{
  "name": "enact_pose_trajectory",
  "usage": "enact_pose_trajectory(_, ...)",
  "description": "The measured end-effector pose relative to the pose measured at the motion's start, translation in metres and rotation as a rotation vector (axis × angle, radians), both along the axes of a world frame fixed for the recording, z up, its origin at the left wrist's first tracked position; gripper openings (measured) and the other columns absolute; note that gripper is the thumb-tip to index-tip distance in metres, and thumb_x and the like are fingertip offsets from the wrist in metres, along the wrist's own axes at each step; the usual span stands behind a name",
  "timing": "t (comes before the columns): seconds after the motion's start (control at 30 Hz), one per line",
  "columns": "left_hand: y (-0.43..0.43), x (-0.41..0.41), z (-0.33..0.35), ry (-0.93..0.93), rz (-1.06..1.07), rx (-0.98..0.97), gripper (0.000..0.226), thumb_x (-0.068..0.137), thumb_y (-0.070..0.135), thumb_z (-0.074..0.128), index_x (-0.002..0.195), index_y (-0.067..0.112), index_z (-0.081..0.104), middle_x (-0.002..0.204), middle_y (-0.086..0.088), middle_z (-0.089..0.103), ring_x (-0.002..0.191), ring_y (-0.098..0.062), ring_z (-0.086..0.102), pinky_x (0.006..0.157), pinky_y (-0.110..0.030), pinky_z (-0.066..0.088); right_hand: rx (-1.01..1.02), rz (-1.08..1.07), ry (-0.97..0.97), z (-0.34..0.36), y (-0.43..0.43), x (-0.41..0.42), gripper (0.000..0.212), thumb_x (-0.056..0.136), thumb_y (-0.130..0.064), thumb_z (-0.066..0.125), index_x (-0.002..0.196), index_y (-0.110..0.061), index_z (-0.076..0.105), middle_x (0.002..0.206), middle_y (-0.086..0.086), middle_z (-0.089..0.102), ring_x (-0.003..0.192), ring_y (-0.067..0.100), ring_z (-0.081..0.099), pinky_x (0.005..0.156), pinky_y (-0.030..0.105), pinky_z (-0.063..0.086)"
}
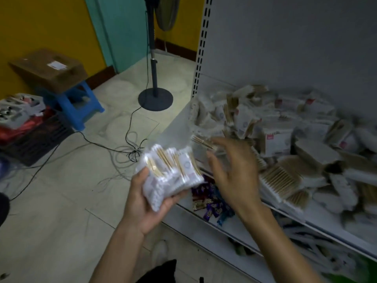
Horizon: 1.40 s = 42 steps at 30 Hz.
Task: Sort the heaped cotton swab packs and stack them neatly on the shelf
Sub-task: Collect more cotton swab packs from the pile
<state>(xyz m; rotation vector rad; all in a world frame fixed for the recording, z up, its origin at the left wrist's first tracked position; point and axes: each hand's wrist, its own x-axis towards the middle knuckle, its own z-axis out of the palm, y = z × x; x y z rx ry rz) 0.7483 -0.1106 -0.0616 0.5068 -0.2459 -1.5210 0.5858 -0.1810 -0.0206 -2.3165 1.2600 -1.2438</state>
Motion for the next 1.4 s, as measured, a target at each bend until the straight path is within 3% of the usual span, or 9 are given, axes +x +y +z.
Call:
enact_pose_trajectory(0.27,-0.043,0.060,-0.021,0.035,-0.101,0.044,0.084,0.032,0.035,0.096,0.112,0.022,0.072,0.132,-0.016,0.059,0.122,-0.041,0.054,0.099,-0.062,0.037,0.040,-0.203,0.492,-0.041,-0.039,0.023,0.039,0.074,-0.021,0.075,0.109,-0.015,0.061,0.099,0.009,0.058,0.092,0.030,0.051,0.076,0.032,0.031)
enact_pose_trajectory(0.43,-0.063,0.071,-0.027,0.118,-0.214,0.066,0.105,0.032,0.033,0.096,0.128,0.017,0.055,0.132,-0.017,0.058,0.121,-0.043,0.054,0.096,-0.059,0.043,0.227,-0.237,0.225,-0.036,-0.032,0.025,0.022,0.078,-0.025,0.066,0.099,-0.015,0.066,0.094,0.001,0.056,0.089,0.016,0.050,0.071,0.026,0.037)
enact_pose_trajectory(0.53,-0.073,0.077,-0.039,0.188,-0.329,0.015,0.078,0.056,0.028,0.089,0.127,0.013,0.061,0.134,-0.018,0.056,0.124,-0.041,0.052,0.105,-0.058,0.034,0.425,-0.270,-0.025,-0.028,-0.024,0.026,0.016,0.084,-0.025,0.069,0.096,-0.027,0.060,0.093,-0.013,0.060,0.085,0.004,0.055,0.070,0.018,0.044)
enact_pose_trajectory(0.63,-0.074,0.085,-0.046,0.209,-0.383,0.028,0.052,0.093,0.021,0.055,0.142,0.008,0.044,0.149,-0.017,0.039,0.141,-0.035,0.030,0.115,-0.050,0.000,0.537,-0.331,-0.193,-0.023,-0.015,0.036,0.016,0.083,-0.027,0.071,0.094,-0.026,0.060,0.088,-0.013,0.065,0.080,0.002,0.060,0.068,0.018,0.048)
enact_pose_trajectory(0.77,-0.065,0.084,-0.053,0.185,-0.528,0.111,0.050,0.095,0.024,0.054,0.142,0.010,0.044,0.148,-0.012,0.043,0.140,-0.027,0.033,0.118,-0.043,0.005,0.621,-0.229,-0.395,-0.023,-0.005,0.072,0.012,0.091,-0.016,0.062,0.102,-0.020,0.065,0.091,-0.012,0.070,0.081,0.004,0.065,0.067,0.023,0.053)
enact_pose_trajectory(0.9,-0.064,0.094,-0.045,0.335,-0.577,0.040,0.055,0.096,0.020,0.051,0.146,0.007,0.033,0.153,-0.022,0.029,0.143,-0.040,0.020,0.113,-0.061,-0.005,0.621,-0.149,-0.388,-0.022,-0.004,0.089,0.024,0.096,-0.029,0.047,0.102,-0.019,0.068,0.092,-0.007,0.071,0.084,0.009,0.065,0.069,0.024,0.052)
enact_pose_trajectory(1.07,-0.066,0.101,-0.042,0.239,-0.620,-0.029,0.057,0.098,0.020,0.050,0.148,0.004,0.027,0.153,-0.024,0.027,0.142,-0.041,0.021,0.110,-0.060,-0.012,0.517,-0.154,-0.187,-0.024,-0.004,0.098,0.031,0.097,-0.045,0.040,0.111,-0.029,0.063,0.104,-0.015,0.065,0.099,0.002,0.059,0.080,0.023,0.048)
enact_pose_trajectory(1.3,-0.082,0.107,-0.032,0.020,-0.624,-0.168,0.036,0.102,0.014,0.043,0.131,-0.005,0.050,0.135,-0.020,0.053,0.127,-0.032,0.049,0.106,-0.038,0.038,0.407,-0.257,-0.187,-0.026,-0.016,0.099,0.038,0.090,-0.057,0.042,0.086,-0.023,0.060,0.081,-0.009,0.058,0.077,0.008,0.055,0.065,0.031,0.045)
enact_pose_trajectory(1.4,-0.085,0.098,-0.029,-0.046,-0.613,-0.117,0.052,0.066,0.029,0.087,0.109,0.006,0.071,0.114,-0.017,0.067,0.106,-0.029,0.065,0.090,-0.040,0.053,0.449,-0.245,-0.195,-0.015,-0.025,0.099,0.040,0.087,-0.060,0.043,0.083,-0.025,0.062,0.079,-0.009,0.062,0.074,0.005,0.058,0.064,0.027,0.047)
